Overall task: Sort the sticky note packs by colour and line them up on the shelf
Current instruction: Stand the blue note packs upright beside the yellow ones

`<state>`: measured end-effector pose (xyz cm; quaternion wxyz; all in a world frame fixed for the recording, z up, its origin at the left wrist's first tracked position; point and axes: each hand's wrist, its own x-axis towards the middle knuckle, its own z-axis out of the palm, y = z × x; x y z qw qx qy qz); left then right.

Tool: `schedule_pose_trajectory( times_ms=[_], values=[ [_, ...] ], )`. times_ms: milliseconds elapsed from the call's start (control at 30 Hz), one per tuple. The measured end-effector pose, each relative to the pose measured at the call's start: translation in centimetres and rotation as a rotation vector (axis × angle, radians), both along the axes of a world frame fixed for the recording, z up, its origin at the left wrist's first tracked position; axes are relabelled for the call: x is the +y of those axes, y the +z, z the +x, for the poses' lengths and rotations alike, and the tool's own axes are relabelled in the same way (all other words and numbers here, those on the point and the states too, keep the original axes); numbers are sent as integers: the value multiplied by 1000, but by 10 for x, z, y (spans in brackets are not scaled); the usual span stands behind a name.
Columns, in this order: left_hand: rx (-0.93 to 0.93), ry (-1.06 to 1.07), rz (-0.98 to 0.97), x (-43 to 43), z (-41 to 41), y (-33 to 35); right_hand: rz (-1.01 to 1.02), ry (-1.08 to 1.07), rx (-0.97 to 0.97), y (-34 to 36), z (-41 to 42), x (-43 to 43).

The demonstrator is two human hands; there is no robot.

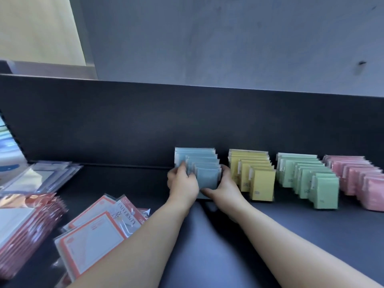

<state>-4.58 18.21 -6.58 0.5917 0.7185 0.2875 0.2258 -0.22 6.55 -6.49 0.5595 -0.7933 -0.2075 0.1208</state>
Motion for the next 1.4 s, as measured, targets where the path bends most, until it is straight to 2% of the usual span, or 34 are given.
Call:
schedule_pose_trajectory(
  times_ms=[100,267,567,767,867,967,1167,1300,1400],
  values=[
    [-19,106,-119,9,5,10,-15,56,54,1,9,3],
    [-34,15,-339,16,18,13,3,141,86,4,17,4],
    [-80,-62,-208,9,19,0,15,91,-32,4,10,1],
    [-37,208,-51,1,10,19,5,94,-13,8,6,-5],
    [-68,161,-178,-1,3,32,-9,103,-8,12,3,-7],
    [-10,60,-287,-8,-6,44,-36,99,6,13,1,-9],
    [12,-91,-302,-27,-25,36,-26,66,-11,12,-13,-13],
    [-48,-109,-343,-39,-27,29,15,105,-63,8,-15,-14],
    [-61,-99,-302,-41,-27,24,35,122,-59,8,-14,-15]
  ],
)
